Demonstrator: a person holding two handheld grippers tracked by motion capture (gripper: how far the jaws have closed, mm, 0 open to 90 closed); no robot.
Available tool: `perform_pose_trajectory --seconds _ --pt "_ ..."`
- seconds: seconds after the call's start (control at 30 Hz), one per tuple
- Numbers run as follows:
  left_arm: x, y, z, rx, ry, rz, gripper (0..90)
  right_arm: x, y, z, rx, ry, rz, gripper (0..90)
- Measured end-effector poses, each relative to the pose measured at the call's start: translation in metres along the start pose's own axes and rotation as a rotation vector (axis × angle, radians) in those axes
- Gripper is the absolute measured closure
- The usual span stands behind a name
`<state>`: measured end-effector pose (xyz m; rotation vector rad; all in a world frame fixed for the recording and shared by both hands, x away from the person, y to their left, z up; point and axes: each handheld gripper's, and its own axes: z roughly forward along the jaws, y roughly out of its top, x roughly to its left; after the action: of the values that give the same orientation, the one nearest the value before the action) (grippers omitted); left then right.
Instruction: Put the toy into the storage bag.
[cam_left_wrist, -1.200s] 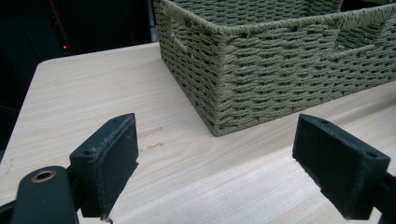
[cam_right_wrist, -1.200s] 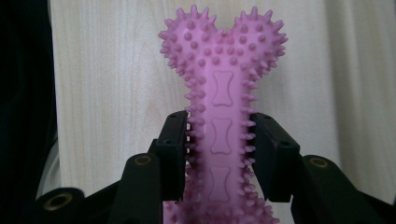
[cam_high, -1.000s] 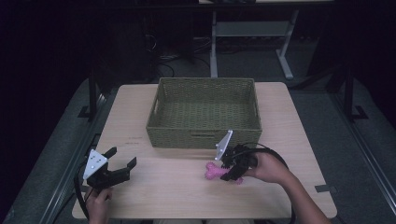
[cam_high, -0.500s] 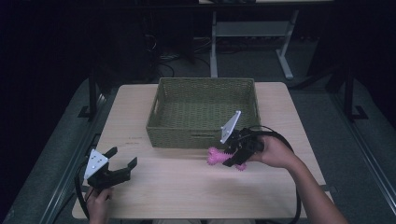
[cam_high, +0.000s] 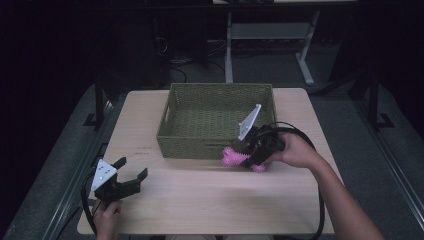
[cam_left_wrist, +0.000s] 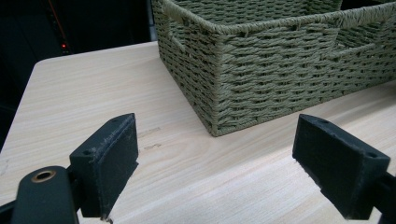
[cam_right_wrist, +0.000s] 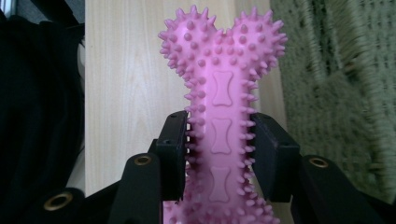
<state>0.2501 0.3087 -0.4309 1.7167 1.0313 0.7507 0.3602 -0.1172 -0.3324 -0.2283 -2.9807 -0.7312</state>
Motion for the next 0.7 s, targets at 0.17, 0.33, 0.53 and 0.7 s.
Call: perform_pose_trajectory --seconds 0.17,0.33,0.53,0.7 --pt "0.001 0.000 -0.001 -0.002 0.000 -0.003 13.8 -0.006 0.004 -0.010 -0.013 -0.001 0.004 58.3" --pt "0.002 0.000 0.000 -0.006 -0.001 -0.006 13.8 -0.010 0.006 -0.017 -0.022 -0.002 0.007 58.2" --pt "0.000 0.000 0.001 0.006 -0.004 0.006 13.8 -0.017 0.010 -0.027 -0.036 -0.009 0.006 58.3" --pt "-0.001 -0.001 -0.003 -0.001 0.002 0.012 13.8 -0.023 0.015 -0.032 -0.038 -0.008 0.010 58.3"
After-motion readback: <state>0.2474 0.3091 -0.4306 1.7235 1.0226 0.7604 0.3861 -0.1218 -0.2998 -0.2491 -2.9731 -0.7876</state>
